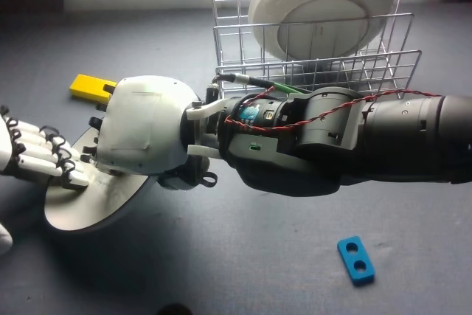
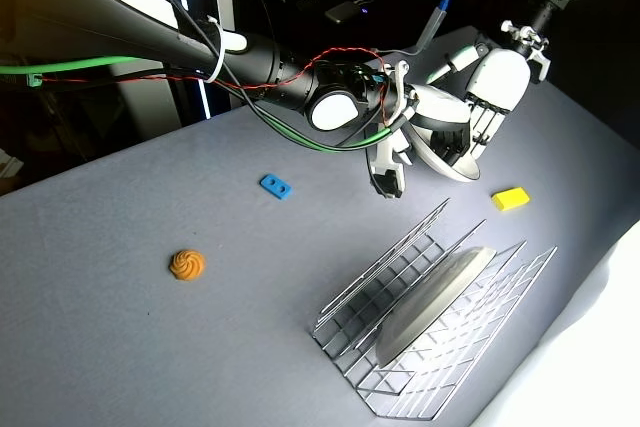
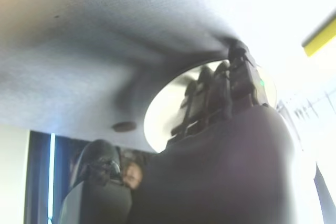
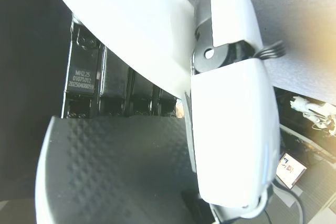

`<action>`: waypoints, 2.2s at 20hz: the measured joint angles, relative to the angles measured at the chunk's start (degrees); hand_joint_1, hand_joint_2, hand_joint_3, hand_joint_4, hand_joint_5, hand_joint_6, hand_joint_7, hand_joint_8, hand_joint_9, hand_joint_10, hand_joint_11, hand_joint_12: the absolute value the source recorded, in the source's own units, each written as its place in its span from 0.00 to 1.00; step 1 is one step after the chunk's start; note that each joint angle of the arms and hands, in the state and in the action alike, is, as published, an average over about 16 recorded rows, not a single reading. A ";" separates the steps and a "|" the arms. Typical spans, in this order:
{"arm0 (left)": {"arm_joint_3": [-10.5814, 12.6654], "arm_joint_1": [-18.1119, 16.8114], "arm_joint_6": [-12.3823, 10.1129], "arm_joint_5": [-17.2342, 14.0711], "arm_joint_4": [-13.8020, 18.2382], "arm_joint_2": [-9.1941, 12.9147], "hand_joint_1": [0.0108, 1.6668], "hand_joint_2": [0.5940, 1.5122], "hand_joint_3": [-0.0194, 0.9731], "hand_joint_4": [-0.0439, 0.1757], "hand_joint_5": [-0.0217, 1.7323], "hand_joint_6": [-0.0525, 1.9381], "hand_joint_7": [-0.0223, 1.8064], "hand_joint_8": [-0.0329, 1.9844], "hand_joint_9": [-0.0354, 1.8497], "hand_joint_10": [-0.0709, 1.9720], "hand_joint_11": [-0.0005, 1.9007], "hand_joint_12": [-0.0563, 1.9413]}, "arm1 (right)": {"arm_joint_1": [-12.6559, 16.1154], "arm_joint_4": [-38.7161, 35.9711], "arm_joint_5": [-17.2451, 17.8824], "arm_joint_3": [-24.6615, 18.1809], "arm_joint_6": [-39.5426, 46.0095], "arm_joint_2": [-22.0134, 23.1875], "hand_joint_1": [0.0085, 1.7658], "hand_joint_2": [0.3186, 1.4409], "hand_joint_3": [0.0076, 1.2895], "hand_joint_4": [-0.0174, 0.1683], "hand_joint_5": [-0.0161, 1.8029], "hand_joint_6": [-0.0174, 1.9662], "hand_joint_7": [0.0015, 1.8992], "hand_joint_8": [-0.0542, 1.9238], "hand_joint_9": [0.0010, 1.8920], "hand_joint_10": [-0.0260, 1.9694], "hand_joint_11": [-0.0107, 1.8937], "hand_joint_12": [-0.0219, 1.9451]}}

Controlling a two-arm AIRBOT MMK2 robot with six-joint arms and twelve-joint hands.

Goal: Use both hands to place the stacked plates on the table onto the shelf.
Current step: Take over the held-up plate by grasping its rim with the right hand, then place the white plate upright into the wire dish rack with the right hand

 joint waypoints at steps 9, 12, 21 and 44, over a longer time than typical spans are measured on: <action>-0.41 -8.90 -0.20 0.26 2.74 1.25 0.00 0.58 0.04 0.19 0.02 0.04 0.02 0.02 0.03 0.04 0.01 0.04 | 0.20 1.20 -1.08 -2.87 0.12 2.78 0.72 0.56 0.01 0.05 0.47 0.22 0.52 0.25 0.57 0.34 0.44 0.55; -0.67 -10.93 -0.22 0.17 3.11 1.91 0.00 0.58 0.04 0.19 0.02 0.04 0.02 0.02 0.03 0.04 0.01 0.03 | 0.91 2.47 -2.24 -4.91 0.12 4.72 0.72 0.56 0.01 0.06 0.47 0.23 0.52 0.26 0.58 0.27 0.44 0.55; -1.80 -14.67 0.06 0.11 4.46 3.58 0.00 0.58 0.04 0.20 0.02 0.04 0.02 0.02 0.03 0.04 0.01 0.03 | 5.65 7.80 -6.73 -13.42 0.22 12.64 0.72 0.56 0.01 0.13 0.52 0.36 0.56 0.34 0.60 0.18 0.44 0.55; -2.69 -15.49 1.91 1.27 6.16 4.43 0.00 0.57 0.04 0.21 0.02 0.04 0.02 0.02 0.03 0.04 0.01 0.03 | 19.68 47.37 -8.99 -20.85 2.12 25.98 0.71 0.57 0.01 0.19 0.57 0.45 0.60 0.40 0.68 0.04 0.44 0.57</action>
